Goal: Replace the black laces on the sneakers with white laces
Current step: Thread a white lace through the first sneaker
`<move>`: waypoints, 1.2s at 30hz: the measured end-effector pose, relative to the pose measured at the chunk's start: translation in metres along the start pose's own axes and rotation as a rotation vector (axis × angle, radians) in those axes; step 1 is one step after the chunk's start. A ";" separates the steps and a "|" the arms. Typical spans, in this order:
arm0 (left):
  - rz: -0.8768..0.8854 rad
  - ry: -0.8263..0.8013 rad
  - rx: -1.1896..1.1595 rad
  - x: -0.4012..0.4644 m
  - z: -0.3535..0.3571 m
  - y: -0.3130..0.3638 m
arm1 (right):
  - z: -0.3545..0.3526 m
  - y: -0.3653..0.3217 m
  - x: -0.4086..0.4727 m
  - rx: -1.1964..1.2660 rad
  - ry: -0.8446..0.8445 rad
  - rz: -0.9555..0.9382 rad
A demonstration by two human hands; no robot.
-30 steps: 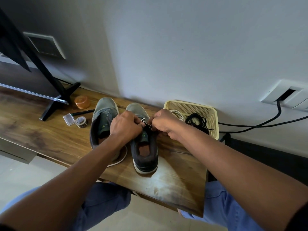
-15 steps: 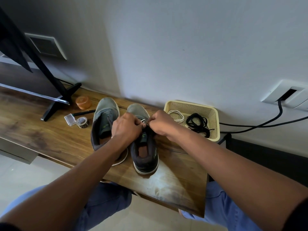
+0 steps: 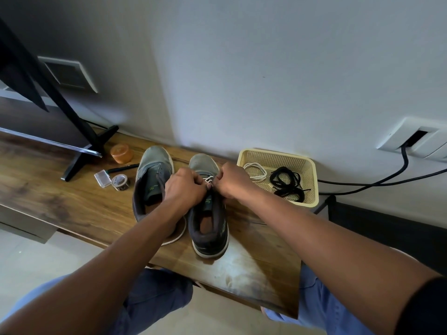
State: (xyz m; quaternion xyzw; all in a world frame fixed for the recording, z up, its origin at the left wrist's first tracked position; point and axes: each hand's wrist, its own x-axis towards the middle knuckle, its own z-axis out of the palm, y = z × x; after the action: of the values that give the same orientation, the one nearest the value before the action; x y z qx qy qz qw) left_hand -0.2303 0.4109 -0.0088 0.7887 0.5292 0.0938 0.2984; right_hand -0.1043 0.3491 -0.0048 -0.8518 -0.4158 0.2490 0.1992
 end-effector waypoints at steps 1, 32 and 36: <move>-0.001 -0.009 0.008 0.000 0.000 0.001 | 0.000 0.001 0.001 0.001 -0.001 0.005; 0.348 -0.333 0.191 0.019 -0.046 -0.010 | -0.064 -0.031 0.007 0.175 0.134 -0.335; 0.359 -0.387 0.230 0.020 -0.050 -0.015 | -0.056 -0.017 -0.003 -0.536 -0.025 -0.368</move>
State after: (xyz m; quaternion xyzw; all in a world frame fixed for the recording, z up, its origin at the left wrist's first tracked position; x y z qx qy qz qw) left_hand -0.2562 0.4514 0.0196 0.9016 0.3218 -0.0676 0.2811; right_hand -0.0835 0.3488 0.0498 -0.7813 -0.6159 0.1012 0.0043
